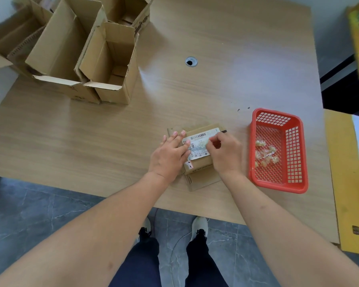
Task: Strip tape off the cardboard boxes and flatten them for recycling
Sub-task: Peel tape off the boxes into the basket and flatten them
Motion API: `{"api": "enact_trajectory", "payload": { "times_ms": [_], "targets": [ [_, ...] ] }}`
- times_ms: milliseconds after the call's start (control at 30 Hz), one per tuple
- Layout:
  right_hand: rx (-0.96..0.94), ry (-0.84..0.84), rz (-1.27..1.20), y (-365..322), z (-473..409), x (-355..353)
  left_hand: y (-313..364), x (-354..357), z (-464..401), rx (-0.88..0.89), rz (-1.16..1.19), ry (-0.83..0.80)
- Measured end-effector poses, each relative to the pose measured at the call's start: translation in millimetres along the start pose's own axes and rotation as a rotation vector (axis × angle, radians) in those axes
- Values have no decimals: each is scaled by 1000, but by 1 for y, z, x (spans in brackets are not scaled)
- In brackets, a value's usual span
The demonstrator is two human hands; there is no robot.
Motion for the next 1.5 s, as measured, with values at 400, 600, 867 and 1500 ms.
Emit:
{"api": "enact_trajectory", "payload": {
  "times_ms": [400,600,867,1500],
  "targets": [
    [-129,-189,-26,-11,-2,10,8,-4,-3,-72,16,-139],
    [107,-175,-129,-5,-11,3,17,-12,0,-122,-45,-281],
    [117,-259,1,3,-16,0,24,-17,-4,-189,-120,-399],
    [-96,-341,2,18,-27,-11,69,-19,-8,-458,-151,-484]
  ]
}}
Point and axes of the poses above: each hand's wrist, its own z-axis away from the middle knuckle, its own x-axis out of the palm, y = z × x, the point moved 6 cm from there along -z, towards the middle knuckle, and after that the axes turned 13 degrees about -y, right-handed, at the moved point
